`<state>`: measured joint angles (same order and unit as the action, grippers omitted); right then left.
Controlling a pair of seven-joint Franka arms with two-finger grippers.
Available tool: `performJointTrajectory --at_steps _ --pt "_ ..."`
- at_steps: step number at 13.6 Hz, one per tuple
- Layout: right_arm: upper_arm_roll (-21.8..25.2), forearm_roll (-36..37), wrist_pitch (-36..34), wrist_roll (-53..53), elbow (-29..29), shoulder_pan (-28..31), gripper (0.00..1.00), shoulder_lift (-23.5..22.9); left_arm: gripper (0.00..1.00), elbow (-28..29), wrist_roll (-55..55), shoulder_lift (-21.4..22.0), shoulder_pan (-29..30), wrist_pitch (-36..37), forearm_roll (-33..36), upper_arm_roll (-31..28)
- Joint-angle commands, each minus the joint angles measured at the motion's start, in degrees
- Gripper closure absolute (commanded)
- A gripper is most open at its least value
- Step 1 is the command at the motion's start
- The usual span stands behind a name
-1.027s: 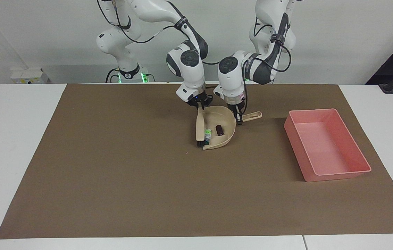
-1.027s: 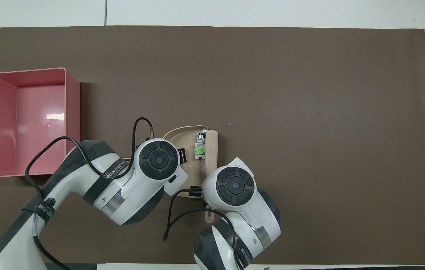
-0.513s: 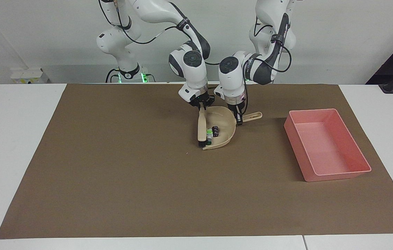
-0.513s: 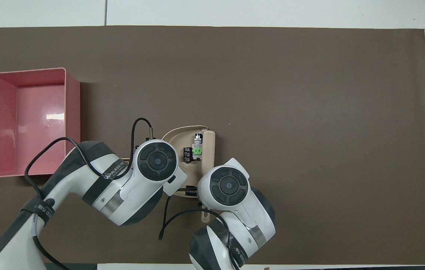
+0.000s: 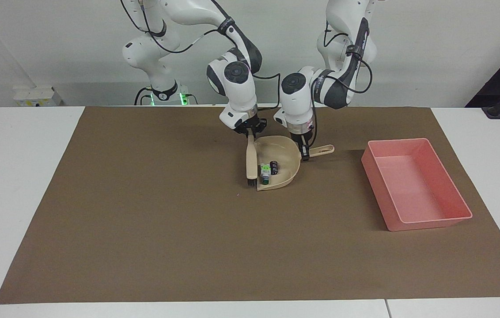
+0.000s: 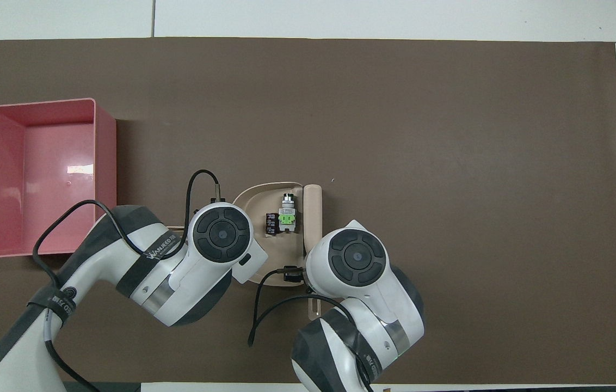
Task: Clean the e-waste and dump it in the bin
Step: 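Sweep the electronic parts into the dustpan with the brush in the right gripper, then carry the dustpan to the bin while the right gripper returns the brush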
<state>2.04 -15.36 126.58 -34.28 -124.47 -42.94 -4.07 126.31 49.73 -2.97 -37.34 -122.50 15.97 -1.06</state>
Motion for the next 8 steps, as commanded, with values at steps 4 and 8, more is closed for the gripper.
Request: performJointTrajectory --at_steps 4,8 --pt "-0.28 3.74 -4.84 6.58 -2.79 6.37 1.0 5.73 1.0 1.83 3.43 1.91 1.74 -3.45 0.12 0.09" --pt "-0.28 6.2 -9.41 17.37 -2.88 15.49 1.0 8.02 1.0 1.04 11.94 2.79 4.47 -2.75 -5.76 -0.08"
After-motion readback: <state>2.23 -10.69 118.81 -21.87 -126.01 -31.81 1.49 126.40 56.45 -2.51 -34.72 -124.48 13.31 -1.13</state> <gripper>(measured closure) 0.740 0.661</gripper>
